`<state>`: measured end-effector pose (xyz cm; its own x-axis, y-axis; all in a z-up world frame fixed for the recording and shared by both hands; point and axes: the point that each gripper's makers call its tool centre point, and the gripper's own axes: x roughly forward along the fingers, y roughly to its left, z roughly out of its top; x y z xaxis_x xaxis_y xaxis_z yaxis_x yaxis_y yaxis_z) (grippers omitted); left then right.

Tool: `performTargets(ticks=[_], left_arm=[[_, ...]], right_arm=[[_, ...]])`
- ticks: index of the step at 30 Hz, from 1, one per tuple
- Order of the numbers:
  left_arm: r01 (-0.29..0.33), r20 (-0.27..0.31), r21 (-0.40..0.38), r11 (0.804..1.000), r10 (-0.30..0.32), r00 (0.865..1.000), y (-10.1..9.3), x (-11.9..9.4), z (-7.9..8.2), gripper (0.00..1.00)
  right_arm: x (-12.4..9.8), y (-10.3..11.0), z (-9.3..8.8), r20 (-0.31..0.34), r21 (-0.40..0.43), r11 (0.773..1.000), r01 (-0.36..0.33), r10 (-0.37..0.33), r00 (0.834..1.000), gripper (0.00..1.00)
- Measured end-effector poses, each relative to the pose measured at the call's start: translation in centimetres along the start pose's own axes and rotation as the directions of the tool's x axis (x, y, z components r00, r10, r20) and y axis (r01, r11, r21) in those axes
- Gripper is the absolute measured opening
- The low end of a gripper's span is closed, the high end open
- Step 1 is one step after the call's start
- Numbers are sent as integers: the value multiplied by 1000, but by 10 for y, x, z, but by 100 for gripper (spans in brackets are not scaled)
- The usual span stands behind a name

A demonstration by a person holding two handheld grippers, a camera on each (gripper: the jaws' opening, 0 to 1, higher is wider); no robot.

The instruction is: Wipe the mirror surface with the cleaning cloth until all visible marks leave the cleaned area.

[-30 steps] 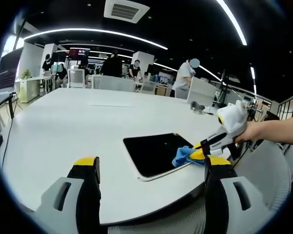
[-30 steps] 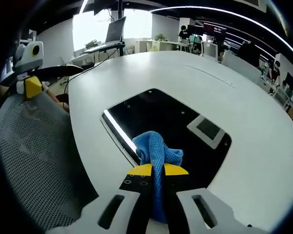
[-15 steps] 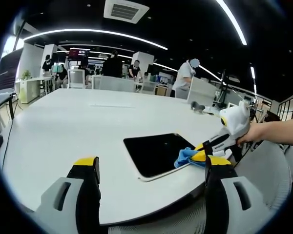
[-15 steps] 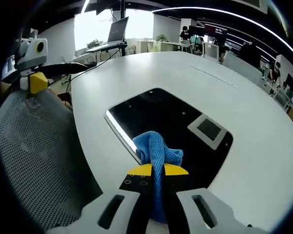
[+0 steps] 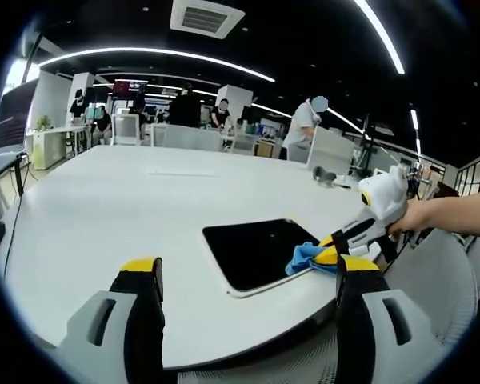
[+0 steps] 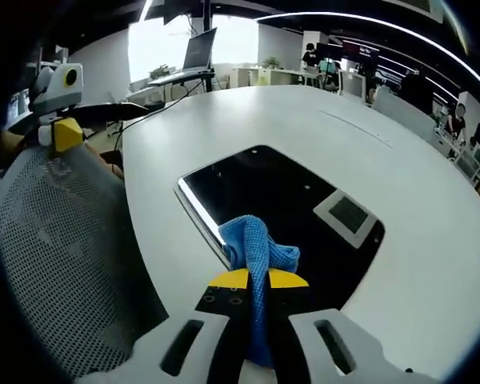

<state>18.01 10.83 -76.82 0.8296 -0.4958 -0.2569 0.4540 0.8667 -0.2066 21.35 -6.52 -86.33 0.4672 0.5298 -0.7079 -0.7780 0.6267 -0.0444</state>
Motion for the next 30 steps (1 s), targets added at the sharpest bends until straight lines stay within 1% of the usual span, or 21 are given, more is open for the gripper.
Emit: performTargets(ticks=[4, 12, 15, 19, 23, 27, 30], left_arm=[[-1, 1, 0, 1000, 1, 1000, 0, 0, 0, 88], [1, 2, 0, 1000, -1, 1000, -1, 0, 0, 88], [2, 1, -1, 1000, -2, 1000, -1, 0, 0, 88], [3, 0, -1, 1000, -3, 1000, -1, 0, 0, 88], [5, -1, -1, 1000, -5, 1000, -1, 0, 0, 88], [5, 1, -2, 1000, -5, 1000, -1, 0, 0, 88], [6, 0, -2, 1000, -6, 1000, -1, 0, 0, 88]], right_arm=[[0, -2, -1, 16, 8, 1000, -9, 9, 1000, 0], [-8, -13, -10, 5, 15, 1000, 11, -11, 1000, 0], [-12, -17, -14, 11, 24, 1000, 19, -20, 1000, 0], [-17, -23, -18, 2, 27, 999, 27, -27, 1000, 0], [-23, -27, -25, -26, 22, 999, 38, -38, 999, 1], [-24, -29, -27, -15, 47, 998, 36, -36, 999, 1], [-24, -28, -26, -21, 38, 999, 34, -34, 999, 1]])
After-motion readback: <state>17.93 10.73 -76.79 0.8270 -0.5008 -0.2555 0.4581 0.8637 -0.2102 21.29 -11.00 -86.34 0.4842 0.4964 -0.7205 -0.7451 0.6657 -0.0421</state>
